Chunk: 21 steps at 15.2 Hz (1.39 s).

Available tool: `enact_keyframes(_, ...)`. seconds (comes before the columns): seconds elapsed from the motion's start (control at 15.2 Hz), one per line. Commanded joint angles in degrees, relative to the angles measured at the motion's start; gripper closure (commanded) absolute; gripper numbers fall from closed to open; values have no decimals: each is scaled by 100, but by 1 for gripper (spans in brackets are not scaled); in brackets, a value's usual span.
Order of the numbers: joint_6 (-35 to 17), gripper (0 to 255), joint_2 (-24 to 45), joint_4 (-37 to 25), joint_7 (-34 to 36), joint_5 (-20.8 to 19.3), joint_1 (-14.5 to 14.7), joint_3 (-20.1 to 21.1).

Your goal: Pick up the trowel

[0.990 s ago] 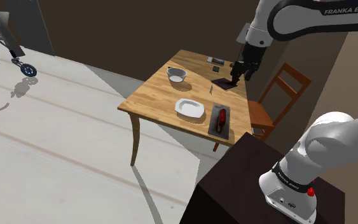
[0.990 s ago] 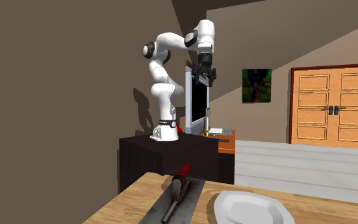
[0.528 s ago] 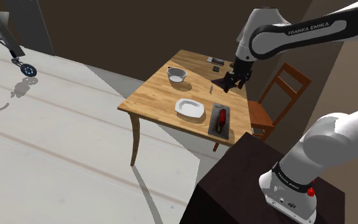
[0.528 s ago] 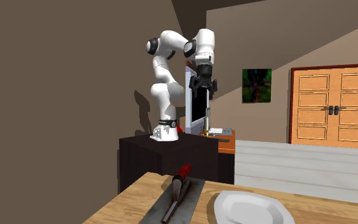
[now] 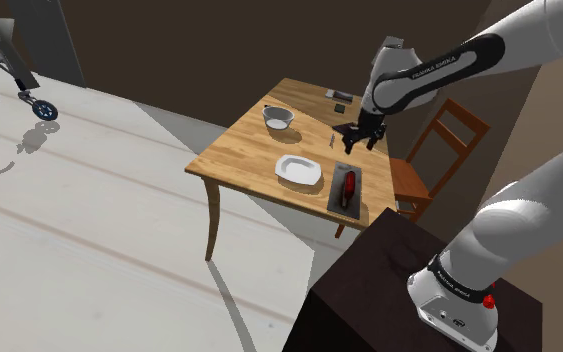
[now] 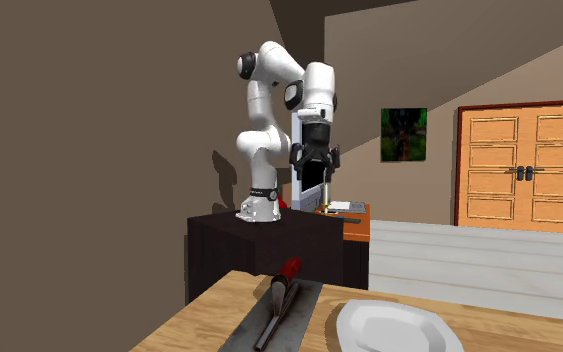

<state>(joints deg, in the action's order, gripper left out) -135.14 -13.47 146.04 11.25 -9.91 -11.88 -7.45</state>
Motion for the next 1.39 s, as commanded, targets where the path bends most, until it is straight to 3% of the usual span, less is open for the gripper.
enact_keyframes(0.0, -299, 0, 413, -137, 26, -3, -81, -94)
enact_keyframes(0.66, -1578, 0, 2549, -1045, -111, 410, -511, -454)
enact_keyframes(1.32, -2186, 0, 4463, -2372, -360, 1070, -1207, -371)
